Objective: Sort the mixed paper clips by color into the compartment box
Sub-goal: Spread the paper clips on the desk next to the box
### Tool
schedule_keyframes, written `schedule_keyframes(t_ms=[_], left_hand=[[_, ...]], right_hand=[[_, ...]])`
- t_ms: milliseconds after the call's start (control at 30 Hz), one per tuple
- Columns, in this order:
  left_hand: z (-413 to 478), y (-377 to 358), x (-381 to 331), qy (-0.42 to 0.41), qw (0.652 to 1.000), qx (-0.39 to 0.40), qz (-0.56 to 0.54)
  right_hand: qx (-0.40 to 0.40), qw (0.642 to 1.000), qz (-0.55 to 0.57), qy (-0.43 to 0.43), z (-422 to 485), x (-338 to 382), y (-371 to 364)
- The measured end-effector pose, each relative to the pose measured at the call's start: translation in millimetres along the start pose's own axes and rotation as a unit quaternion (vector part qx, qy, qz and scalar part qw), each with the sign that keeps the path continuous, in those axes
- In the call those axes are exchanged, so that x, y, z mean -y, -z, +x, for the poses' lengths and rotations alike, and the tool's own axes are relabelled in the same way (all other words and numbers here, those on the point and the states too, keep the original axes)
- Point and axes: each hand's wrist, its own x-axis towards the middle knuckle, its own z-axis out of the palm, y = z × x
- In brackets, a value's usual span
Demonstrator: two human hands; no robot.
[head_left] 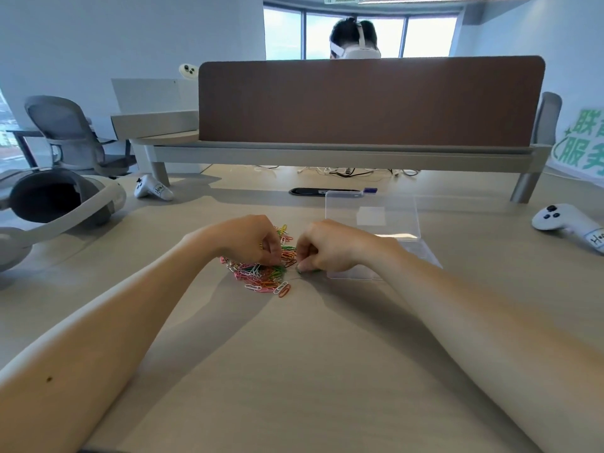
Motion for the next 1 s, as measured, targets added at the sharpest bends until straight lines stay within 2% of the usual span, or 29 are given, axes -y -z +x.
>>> schedule_keyframes(t_ms=[133,300,500,633,833,1000], left_hand=[[-1.1,3.2,0.8,0.02,0.997,-0.036,-0.063],[-2.2,3.7,1.6,0.037,0.989,-0.044,-0.135],[-5.4,5.9,0.7,0.033,0.976,-0.053,-0.207],[-5.0,6.2,1.7,0.03,0.975,-0.049,-0.214],[-3.0,3.4,3.0,0.029,0.979,-0.037,-0.198],[1.7,2.8,-0.9,0.019,0.977,-0.068,-0.202]], right_hand=[[-0.026,0.999,0.024,-0.008,-1.4,-5.7,5.0],[-0.04,0.999,0.032,-0.013,-1.4,-7.4,7.4],[-0.046,0.992,0.112,-0.036,-5.6,-14.0,13.5],[-0.047,0.985,0.161,-0.043,-7.2,-20.6,15.9],[-0.05,0.982,0.176,-0.044,-7.4,-24.5,17.0],[-0.083,0.977,0.185,-0.062,-11.5,-28.8,24.9]])
